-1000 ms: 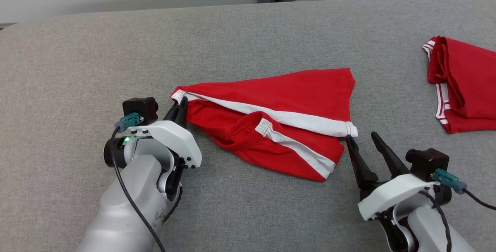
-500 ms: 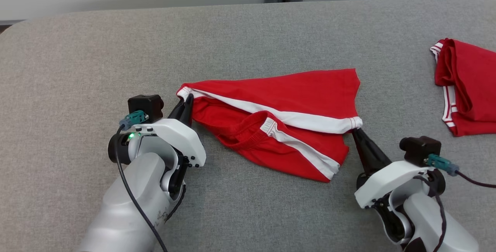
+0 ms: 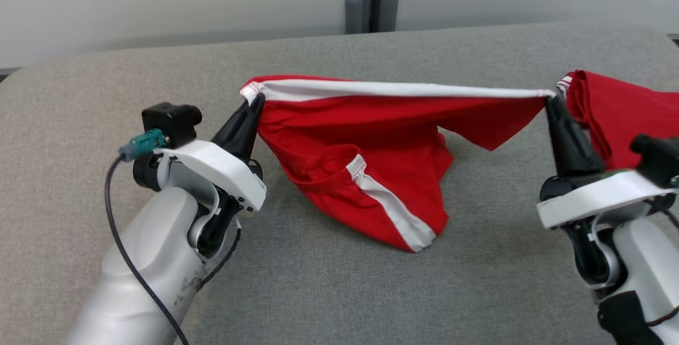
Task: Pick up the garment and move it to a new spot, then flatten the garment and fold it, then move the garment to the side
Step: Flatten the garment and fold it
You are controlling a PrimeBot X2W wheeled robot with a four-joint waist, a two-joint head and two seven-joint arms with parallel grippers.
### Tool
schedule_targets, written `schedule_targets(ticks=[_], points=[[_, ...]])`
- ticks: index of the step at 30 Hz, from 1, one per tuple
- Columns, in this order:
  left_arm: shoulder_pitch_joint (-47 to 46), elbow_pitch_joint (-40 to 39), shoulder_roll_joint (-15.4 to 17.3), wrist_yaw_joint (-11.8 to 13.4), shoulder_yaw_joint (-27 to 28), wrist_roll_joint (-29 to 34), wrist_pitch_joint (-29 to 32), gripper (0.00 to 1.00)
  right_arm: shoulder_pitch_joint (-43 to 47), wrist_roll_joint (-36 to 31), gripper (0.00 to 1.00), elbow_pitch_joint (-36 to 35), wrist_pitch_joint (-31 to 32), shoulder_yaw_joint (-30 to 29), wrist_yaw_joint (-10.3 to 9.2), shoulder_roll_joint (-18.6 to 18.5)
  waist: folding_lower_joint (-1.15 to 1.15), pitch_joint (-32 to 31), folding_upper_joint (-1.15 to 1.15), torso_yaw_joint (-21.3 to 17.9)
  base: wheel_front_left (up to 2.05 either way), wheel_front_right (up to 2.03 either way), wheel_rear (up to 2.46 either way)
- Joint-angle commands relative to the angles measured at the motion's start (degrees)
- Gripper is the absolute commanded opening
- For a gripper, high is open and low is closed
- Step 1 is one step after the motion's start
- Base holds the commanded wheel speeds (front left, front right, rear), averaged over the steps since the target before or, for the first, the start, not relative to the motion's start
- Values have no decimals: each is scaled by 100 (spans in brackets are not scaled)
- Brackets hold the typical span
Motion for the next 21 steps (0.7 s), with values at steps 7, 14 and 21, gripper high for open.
schedule_targets(ticks=[7, 14, 21], points=[[245, -1858, 704, -53, -48, -600, 615, 0, -93, -257, 0, -735, -31, -314, 3, -396, 0, -373, 0, -94, 0, 0, 0], [331, -3341, 1216, -51, 18, -1234, 1198, 0, -230, -360, 0, -1137, -31, -607, 3, -678, 0, -603, 0, -138, 0, 0, 0], [250, -4225, 1463, -50, 214, -1745, 1555, 0, -311, -383, 0, -1428, -30, -851, 3, -883, 0, -744, 0, -178, 0, 0, 0]])
